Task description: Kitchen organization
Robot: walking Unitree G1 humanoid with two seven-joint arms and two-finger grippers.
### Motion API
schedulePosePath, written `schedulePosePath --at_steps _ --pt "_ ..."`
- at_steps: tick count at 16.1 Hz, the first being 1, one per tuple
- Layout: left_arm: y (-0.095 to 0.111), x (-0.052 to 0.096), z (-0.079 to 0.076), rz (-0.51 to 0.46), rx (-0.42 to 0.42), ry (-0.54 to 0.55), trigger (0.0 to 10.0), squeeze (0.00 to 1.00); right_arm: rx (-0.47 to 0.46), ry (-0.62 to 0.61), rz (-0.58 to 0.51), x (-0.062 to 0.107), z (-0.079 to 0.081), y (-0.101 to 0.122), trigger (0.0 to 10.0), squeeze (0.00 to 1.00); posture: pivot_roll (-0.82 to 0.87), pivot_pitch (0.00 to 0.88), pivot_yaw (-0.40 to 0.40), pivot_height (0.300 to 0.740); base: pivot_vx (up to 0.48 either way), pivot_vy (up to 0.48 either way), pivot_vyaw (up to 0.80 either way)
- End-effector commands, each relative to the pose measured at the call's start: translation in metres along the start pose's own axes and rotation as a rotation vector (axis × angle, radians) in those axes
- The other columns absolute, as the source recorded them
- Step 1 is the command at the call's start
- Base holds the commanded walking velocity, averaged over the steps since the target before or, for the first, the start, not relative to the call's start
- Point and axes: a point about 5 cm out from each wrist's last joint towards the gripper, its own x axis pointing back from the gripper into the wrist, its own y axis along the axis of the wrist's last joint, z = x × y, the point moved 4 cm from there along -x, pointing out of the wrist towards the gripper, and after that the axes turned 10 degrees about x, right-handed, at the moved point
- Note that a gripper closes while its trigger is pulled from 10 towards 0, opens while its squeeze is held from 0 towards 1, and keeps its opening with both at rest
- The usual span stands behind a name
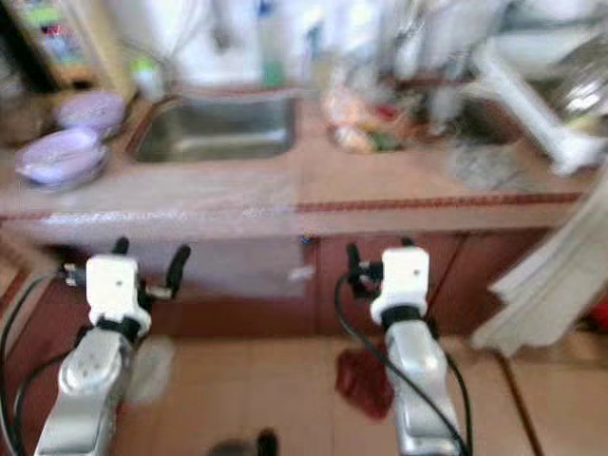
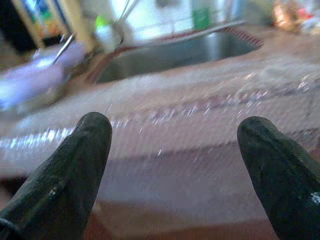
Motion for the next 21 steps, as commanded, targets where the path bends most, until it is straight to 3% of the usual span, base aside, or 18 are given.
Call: schedulePosePath --at_steps 1,4,8,12,13,16,18,20,21 --pt "-0.001 0.001 0.007 0.025 0.028 0.019 10.0 0.0 -0.016 0.004 -0.002 -0.001 0.004 0.001 10.0 0.0 -0.04 0.0 0.057 0.74 0.0 0.0 0.79" --pt "-0.001 -0.001 0.0 0.025 0.019 -0.029 10.0 0.0 -0.035 -0.002 -0.007 -0.001 0.005 0.001 10.0 0.0 -0.04 0.0 0.061 0.74 0.0 0.0 0.79" --pt "0.003 -0.003 -0.003 0.003 0.008 -0.048 10.0 0.0 -0.065 -0.077 0.026 -0.006 -0.006 -0.003 10.0 0.0 -0.05 0.0 0.07 0.74 0.0 0.0 0.0" --pt "0.004 -0.006 -0.001 -0.011 -0.001 -0.034 10.0 0.0 0.037 -0.102 0.028 -0.011 -0.007 -0.001 10.0 0.0 -0.05 0.0 0.064 0.74 0.0 0.0 0.0" --pt "0.004 -0.006 -0.002 -0.007 0.0 -0.04 10.0 0.0 -0.022 -0.079 0.022 -0.012 -0.003 0.0 10.0 0.0 -0.05 0.0 0.064 0.74 0.0 0.0 0.0" --pt "0.001 -0.007 -0.004 0.004 0.004 -0.057 10.0 0.0 -0.002 -0.063 0.04 -0.012 0.002 0.0 10.0 0.0 -0.05 0.0 0.064 0.74 0.0 0.0 0.0" --pt "0.0 -0.008 -0.007 0.016 0.02 -0.078 10.0 0.0 0.043 -0.068 0.022 -0.013 0.006 0.003 10.0 0.0 -0.04 0.0 0.058 0.74 0.0 0.266 0.0" --pt "-0.002 -0.009 -0.01 0.028 0.027 -0.101 10.0 0.0 -0.015 -0.034 -0.001 -0.011 0.006 0.007 10.0 0.0 -0.04 0.0 0.058 0.74 0.0 0.48 0.0" --pt "-0.002 -0.009 -0.012 0.03 0.032 -0.113 10.0 0.0 -0.023 -0.065 -0.008 -0.01 -0.002 0.007 10.0 0.0 -0.04 0.0 0.058 0.74 0.0 0.48 0.0"
